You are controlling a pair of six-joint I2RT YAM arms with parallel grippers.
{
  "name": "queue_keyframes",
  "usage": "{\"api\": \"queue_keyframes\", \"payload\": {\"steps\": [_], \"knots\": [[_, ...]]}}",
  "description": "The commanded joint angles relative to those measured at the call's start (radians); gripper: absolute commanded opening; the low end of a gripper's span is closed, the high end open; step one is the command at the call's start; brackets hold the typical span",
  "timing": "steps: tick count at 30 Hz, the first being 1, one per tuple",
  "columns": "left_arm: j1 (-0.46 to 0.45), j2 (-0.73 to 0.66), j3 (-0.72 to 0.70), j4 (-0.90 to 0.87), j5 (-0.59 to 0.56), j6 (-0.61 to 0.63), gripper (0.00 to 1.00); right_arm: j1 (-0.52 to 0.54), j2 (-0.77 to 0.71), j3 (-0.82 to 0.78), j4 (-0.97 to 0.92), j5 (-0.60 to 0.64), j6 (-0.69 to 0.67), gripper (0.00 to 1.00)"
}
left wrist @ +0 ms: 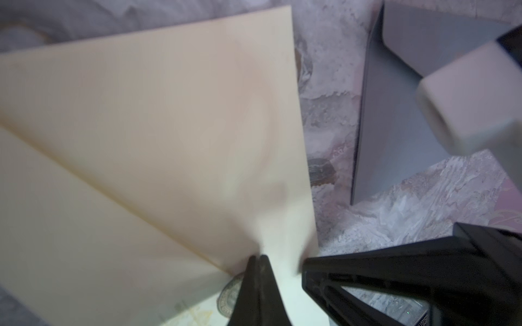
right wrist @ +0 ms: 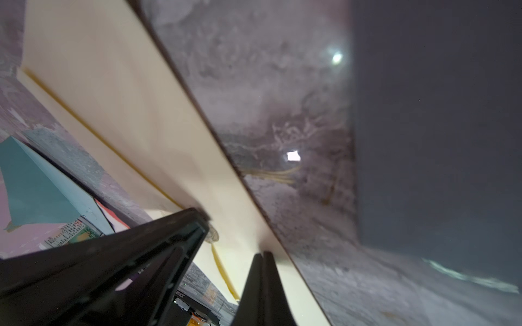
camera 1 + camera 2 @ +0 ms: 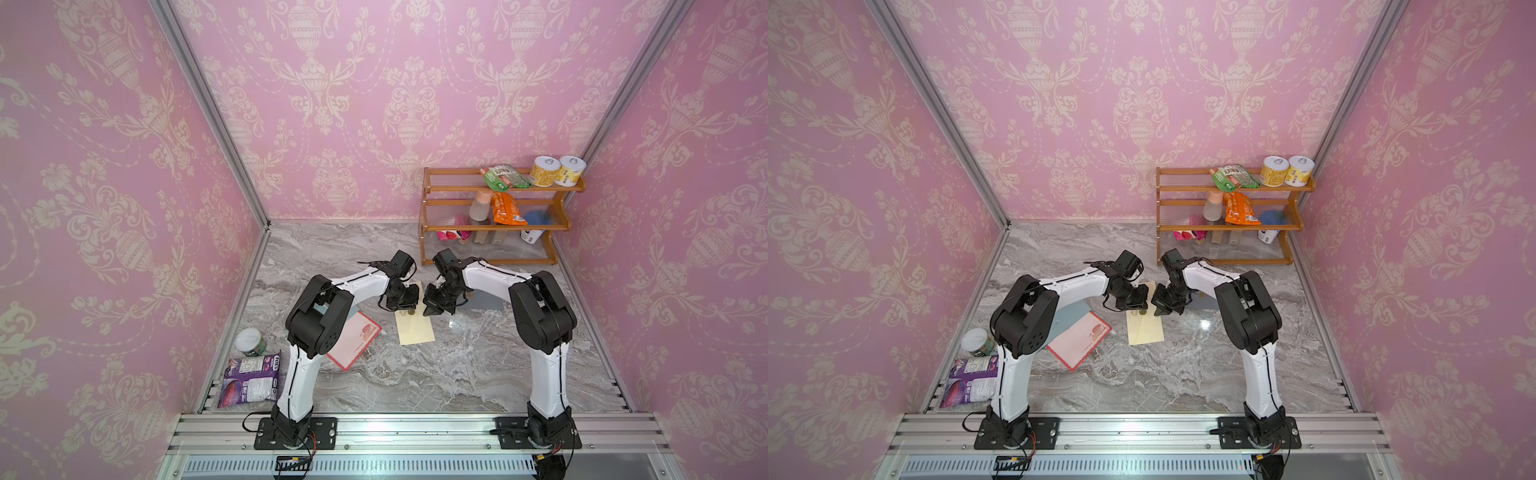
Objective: Fold the letter paper in half and place it into the envelope
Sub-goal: Fold the envelope flap on the envelope, then move the envelope to the center of the board.
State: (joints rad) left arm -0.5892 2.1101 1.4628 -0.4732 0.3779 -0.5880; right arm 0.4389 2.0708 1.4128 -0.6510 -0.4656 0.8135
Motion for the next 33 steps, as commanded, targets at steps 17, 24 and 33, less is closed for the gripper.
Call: {"api": "queue_keyframes", "payload": {"steps": [17,24,33], "knots": [[-0.020,-0.147,0.080,-0.274,-0.247,0.139,0.10,0.002,0.016,0.070,-0.024,0.045,-0.018,0.00],[-0.079,-0.112,0.230,-0.427,-0.326,0.098,0.55,-0.005,-0.136,0.106,-0.139,0.080,-0.052,0.47],[-0.122,-0.071,0.260,-0.491,-0.364,-0.063,0.63,-0.114,-0.333,-0.049,-0.256,0.062,-0.081,1.00]]}}
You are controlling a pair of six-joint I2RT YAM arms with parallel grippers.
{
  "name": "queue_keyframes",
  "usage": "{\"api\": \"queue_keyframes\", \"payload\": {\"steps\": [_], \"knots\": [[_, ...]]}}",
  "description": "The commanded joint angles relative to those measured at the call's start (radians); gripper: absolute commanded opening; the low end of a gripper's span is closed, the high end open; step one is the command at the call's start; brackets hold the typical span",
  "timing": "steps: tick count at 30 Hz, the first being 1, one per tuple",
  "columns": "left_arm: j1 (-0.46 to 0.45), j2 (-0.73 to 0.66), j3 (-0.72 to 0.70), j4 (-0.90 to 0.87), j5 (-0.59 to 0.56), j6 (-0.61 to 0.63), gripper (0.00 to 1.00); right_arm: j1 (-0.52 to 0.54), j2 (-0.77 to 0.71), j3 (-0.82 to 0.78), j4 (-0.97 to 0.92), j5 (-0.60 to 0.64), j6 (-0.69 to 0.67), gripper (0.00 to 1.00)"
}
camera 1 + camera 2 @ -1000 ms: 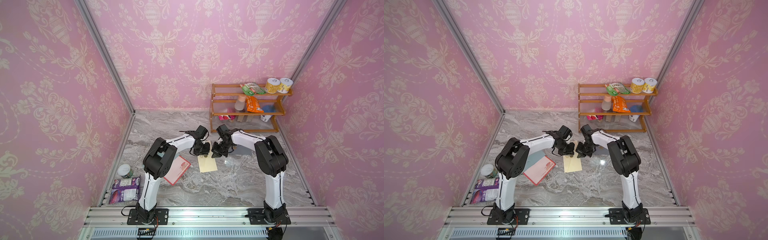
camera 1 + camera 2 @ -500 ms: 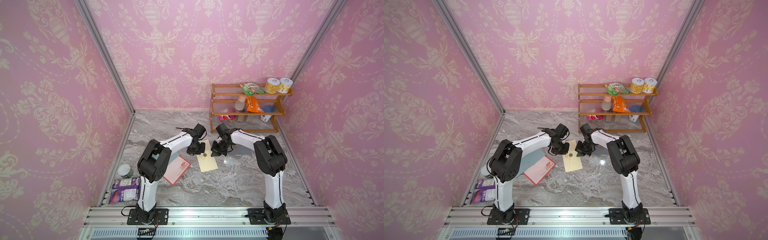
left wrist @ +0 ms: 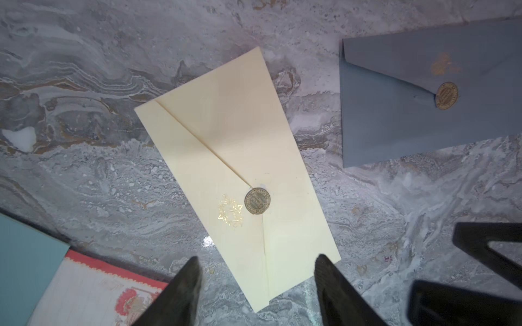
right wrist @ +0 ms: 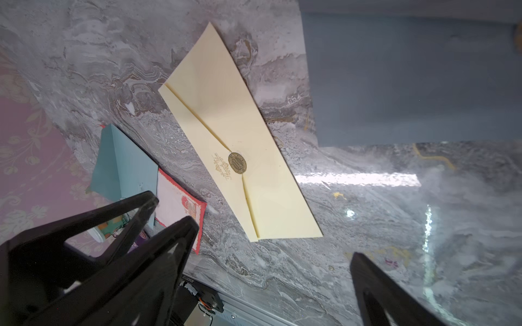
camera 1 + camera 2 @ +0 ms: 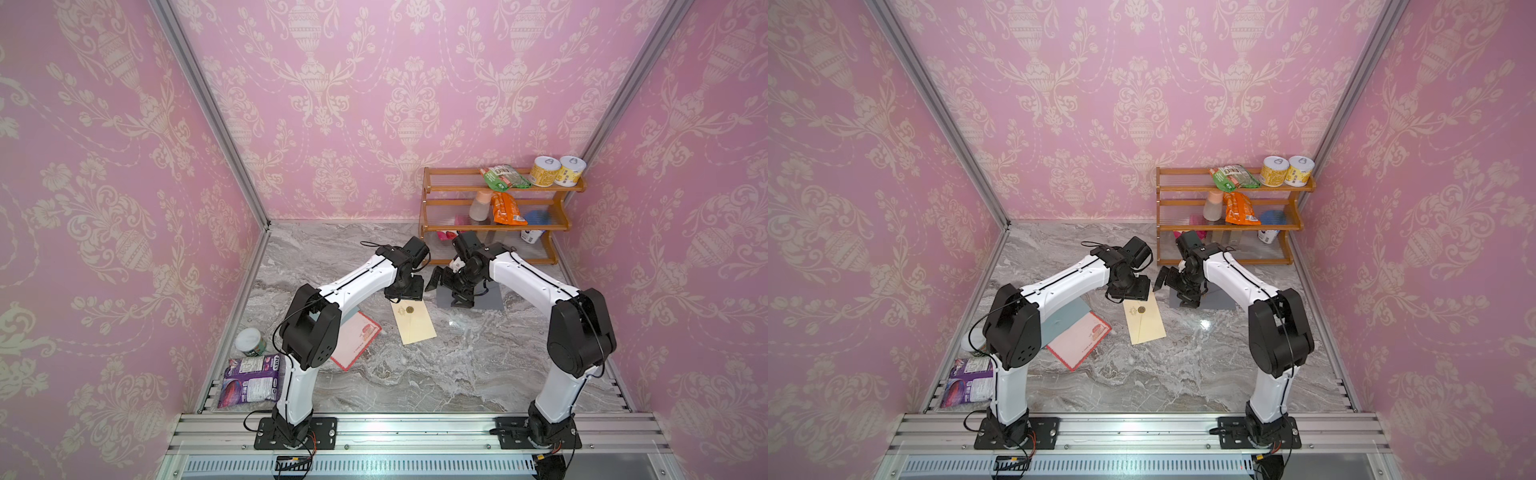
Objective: Fold the letter paper in half and place it into the envelope
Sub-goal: Move the envelope to the center of the board.
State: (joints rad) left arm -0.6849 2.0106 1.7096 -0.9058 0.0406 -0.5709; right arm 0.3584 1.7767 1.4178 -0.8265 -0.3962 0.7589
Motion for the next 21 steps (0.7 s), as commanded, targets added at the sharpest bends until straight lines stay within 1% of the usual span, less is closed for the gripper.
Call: {"api": "queue_keyframes", "payload": {"steps": [1,3,6,7,9,11,15,21], "knots": [[-0.037,0.037,0.028,-0.063,-0.032,-0.094,0.62,-0.047,-0.057,-0.067,-0.091,-0.009,-0.036,1.00],[-0.061,0.067,0.082,-0.093,-0.045,-0.128,0.59,-0.074,-0.103,-0.091,-0.120,-0.003,-0.051,1.00],[-0.098,0.124,0.160,-0.141,-0.070,-0.180,0.50,-0.100,-0.179,-0.123,-0.135,-0.003,-0.060,1.00],[-0.108,0.146,0.177,-0.154,-0.072,-0.198,0.49,-0.105,-0.198,-0.130,-0.142,-0.003,-0.063,1.00],[-0.128,0.191,0.219,-0.182,-0.080,-0.239,0.48,-0.114,-0.241,-0.154,-0.148,-0.014,-0.061,1.00],[-0.142,0.236,0.260,-0.219,-0.115,-0.278,0.48,-0.118,-0.280,-0.177,-0.141,-0.024,-0.059,1.00],[-0.154,0.317,0.332,-0.303,-0.165,-0.347,0.44,-0.128,-0.333,-0.230,-0.129,-0.031,-0.069,1.00],[-0.157,0.347,0.331,-0.335,-0.206,-0.389,0.45,-0.129,-0.383,-0.325,-0.087,-0.069,-0.040,1.00]]}}
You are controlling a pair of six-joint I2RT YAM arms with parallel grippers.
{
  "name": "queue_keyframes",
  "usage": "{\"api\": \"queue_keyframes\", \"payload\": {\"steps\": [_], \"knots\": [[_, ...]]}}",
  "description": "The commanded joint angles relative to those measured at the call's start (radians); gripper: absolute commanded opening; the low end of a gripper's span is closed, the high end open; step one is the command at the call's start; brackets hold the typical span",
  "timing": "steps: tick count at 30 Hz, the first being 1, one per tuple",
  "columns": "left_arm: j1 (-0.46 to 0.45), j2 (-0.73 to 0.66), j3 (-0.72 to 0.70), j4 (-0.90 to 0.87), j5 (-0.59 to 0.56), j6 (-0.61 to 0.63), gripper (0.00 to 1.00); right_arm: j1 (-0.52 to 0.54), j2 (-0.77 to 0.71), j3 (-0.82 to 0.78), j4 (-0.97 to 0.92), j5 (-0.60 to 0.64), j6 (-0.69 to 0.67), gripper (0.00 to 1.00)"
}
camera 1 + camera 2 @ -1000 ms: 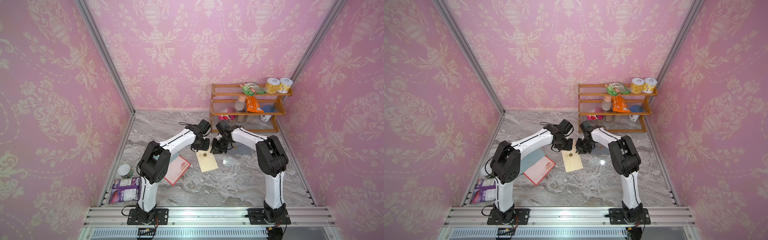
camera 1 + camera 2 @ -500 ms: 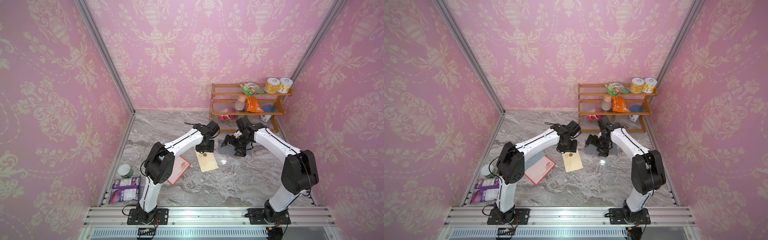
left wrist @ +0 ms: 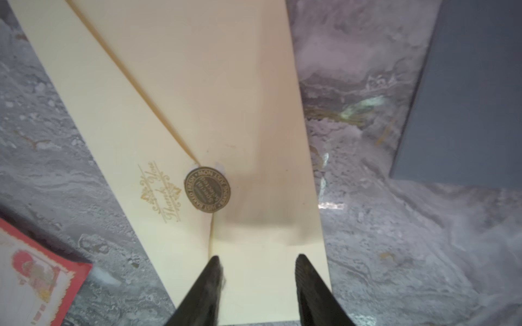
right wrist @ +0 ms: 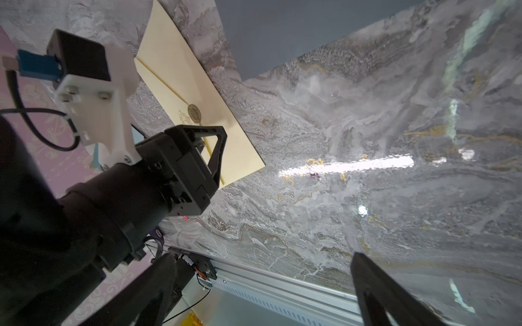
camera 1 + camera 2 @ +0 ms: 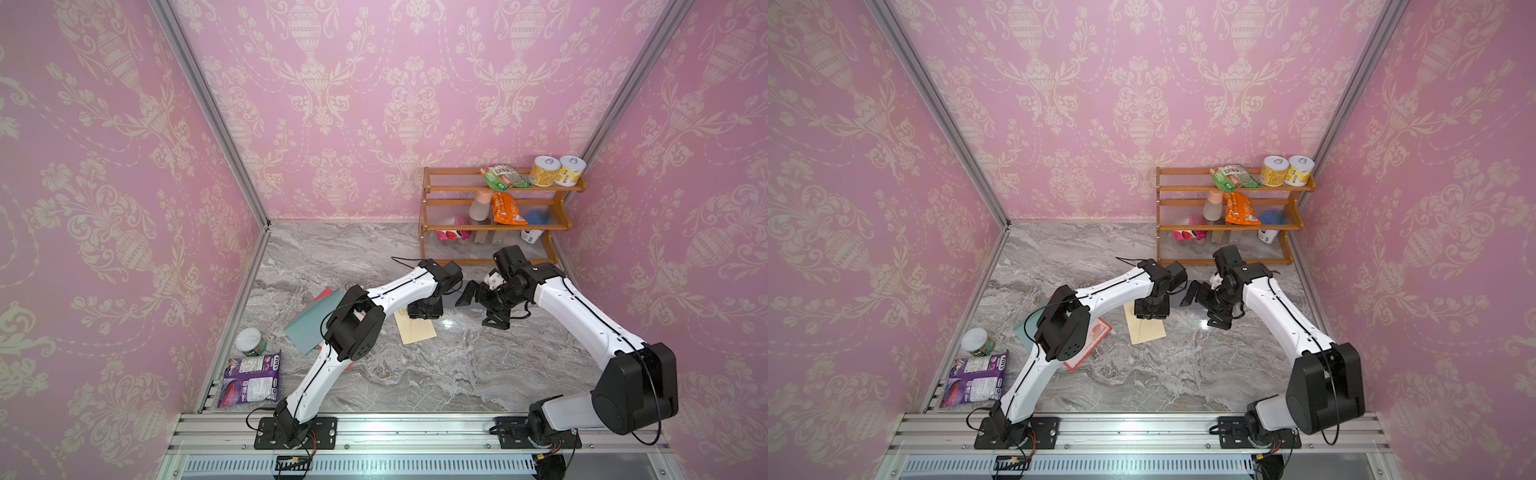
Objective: Fold the letter paper in half and place it into the envelope
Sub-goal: Move the envelope to the center of the board.
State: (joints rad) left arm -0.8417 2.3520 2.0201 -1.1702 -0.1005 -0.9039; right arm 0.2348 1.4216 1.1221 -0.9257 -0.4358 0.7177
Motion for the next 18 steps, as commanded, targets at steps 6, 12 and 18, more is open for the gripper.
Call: {"api": "queue_keyframes", "payload": {"steps": [6,12,18], "knots": [[0.028,0.030,0.008,-0.060,-0.043,-0.052,0.45,-0.005,-0.048,-0.046,0.016,-0.022,0.003,1.00],[0.084,0.064,-0.005,-0.003,0.015,0.005,0.45,-0.007,-0.056,-0.065,0.039,-0.010,0.021,1.00],[0.177,0.097,0.002,0.029,0.048,0.062,0.46,-0.010,-0.042,-0.063,0.061,0.005,0.050,1.00]]}}
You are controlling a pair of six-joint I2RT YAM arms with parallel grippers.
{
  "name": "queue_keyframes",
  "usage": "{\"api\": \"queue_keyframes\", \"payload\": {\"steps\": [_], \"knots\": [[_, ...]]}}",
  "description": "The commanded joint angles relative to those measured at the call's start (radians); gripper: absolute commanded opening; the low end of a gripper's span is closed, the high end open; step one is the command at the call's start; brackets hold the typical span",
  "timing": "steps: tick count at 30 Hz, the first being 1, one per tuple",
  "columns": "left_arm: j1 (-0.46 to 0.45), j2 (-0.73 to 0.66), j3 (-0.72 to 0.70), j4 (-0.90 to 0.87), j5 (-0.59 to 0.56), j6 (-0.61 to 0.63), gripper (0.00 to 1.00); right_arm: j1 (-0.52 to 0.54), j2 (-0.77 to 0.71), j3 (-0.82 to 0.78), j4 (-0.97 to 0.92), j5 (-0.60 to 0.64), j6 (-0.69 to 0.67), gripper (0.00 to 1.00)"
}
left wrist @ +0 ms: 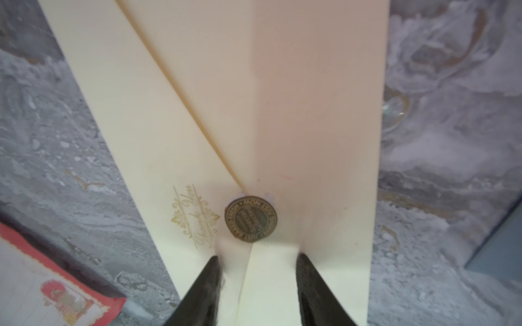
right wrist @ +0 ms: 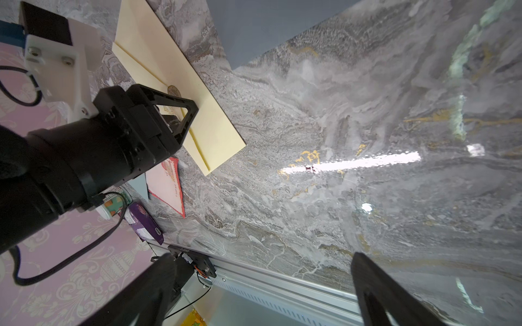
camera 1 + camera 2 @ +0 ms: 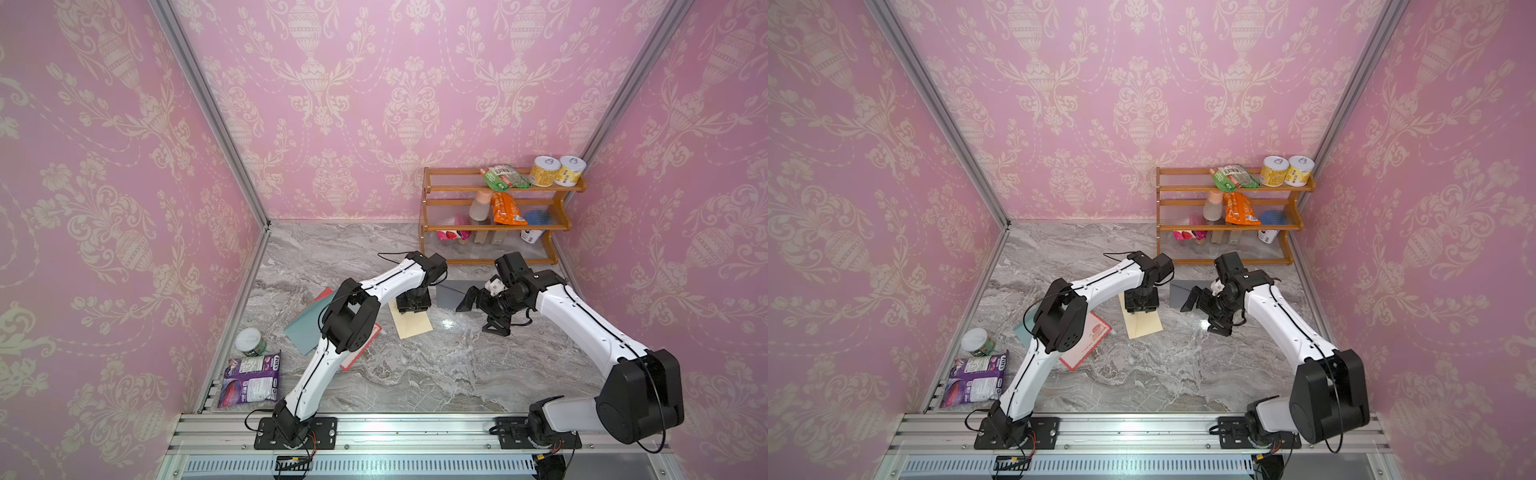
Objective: Fold the letter paper in half and place it into the envelope
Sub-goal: Move the envelope to the center of the board.
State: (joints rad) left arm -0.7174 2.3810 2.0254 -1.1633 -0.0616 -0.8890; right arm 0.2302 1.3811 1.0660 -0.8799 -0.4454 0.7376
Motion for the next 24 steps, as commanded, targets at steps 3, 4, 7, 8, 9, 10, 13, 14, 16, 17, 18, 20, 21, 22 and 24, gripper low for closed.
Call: {"api": "queue_keyframes", "payload": {"steps": [3,4,7,8,9,10,13,14,16,17,18,20,21,22,24], "knots": [[0.108,0.095,0.034,0.021,0.026,0.066,0.47,-0.005,0.011,-0.013,0.037,0.016,0.053,1.00],[0.122,0.106,0.051,0.021,0.036,0.070,0.48,-0.004,0.014,-0.019,0.049,0.016,0.062,1.00],[0.171,0.160,0.152,-0.011,0.063,0.083,0.49,-0.005,0.030,-0.024,0.084,0.014,0.086,1.00],[0.188,0.182,0.197,-0.025,0.069,0.086,0.49,-0.005,0.042,-0.015,0.091,0.018,0.086,1.00],[0.204,0.206,0.237,-0.035,0.081,0.089,0.49,-0.005,0.056,-0.005,0.093,0.021,0.086,1.00],[0.219,0.228,0.281,-0.042,0.093,0.088,0.49,-0.006,0.070,0.007,0.094,0.022,0.086,1.00],[0.280,0.303,0.415,-0.067,0.140,0.065,0.50,-0.003,0.115,0.043,0.100,0.025,0.092,1.00],[0.302,0.323,0.443,-0.062,0.162,0.049,0.50,-0.003,0.131,0.059,0.101,0.028,0.095,1.00],[0.343,0.351,0.470,-0.027,0.215,0.015,0.51,-0.003,0.160,0.095,0.099,0.036,0.097,1.00],[0.362,0.361,0.480,-0.004,0.239,-0.003,0.51,-0.002,0.180,0.117,0.098,0.040,0.098,1.00],[0.378,0.372,0.495,0.008,0.255,-0.015,0.51,-0.001,0.196,0.150,0.096,0.044,0.098,1.00],[0.403,0.388,0.520,0.035,0.279,-0.035,0.52,0.001,0.227,0.185,0.093,0.051,0.102,1.00],[0.415,0.390,0.525,0.055,0.292,-0.040,0.53,0.004,0.240,0.199,0.093,0.055,0.104,1.00],[0.427,0.391,0.528,0.072,0.304,-0.049,0.54,0.007,0.252,0.213,0.091,0.059,0.107,1.00],[0.440,0.383,0.533,0.116,0.323,-0.045,0.57,0.013,0.273,0.236,0.092,0.058,0.114,1.00]]}}
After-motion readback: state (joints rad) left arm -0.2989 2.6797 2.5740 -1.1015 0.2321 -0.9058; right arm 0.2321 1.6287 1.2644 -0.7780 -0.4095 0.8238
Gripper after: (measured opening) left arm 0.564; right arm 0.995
